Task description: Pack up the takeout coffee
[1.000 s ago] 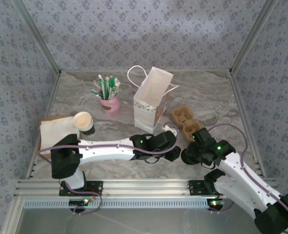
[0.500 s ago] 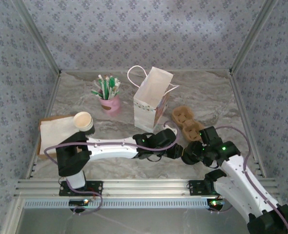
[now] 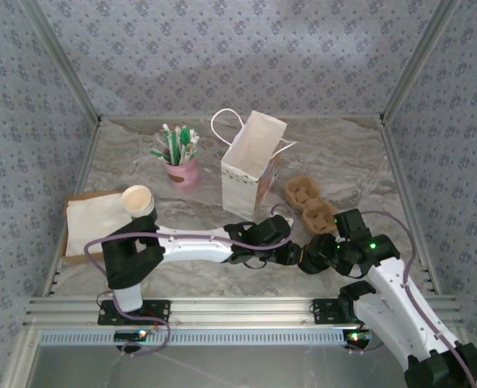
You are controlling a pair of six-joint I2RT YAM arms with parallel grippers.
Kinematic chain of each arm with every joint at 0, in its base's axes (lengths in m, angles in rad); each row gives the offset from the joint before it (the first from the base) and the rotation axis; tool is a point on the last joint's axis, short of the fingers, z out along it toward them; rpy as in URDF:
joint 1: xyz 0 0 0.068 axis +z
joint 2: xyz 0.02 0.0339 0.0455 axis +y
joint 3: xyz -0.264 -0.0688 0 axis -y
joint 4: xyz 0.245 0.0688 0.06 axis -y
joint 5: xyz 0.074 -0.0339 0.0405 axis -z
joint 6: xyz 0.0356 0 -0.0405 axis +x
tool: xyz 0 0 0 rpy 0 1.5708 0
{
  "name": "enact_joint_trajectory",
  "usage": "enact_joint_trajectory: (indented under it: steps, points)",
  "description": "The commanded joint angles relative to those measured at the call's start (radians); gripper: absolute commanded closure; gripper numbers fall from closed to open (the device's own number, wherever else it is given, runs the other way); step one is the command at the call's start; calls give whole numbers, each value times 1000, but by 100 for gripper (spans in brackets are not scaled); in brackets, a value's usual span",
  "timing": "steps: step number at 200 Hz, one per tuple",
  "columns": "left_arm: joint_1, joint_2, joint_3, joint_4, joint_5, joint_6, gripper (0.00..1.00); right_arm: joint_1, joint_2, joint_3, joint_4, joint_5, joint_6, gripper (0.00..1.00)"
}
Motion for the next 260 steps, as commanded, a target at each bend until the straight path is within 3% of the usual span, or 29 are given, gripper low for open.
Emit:
enact_joint_trajectory:
  steps: [1, 260]
  points:
    - [6, 19, -1, 56, 34, -19, 68, -10, -9, -3, -18, -23, -19, 31]
    - [34, 30, -122, 320, 147, -129, 60, -35, -12, -11, -6, -72, -31, 31]
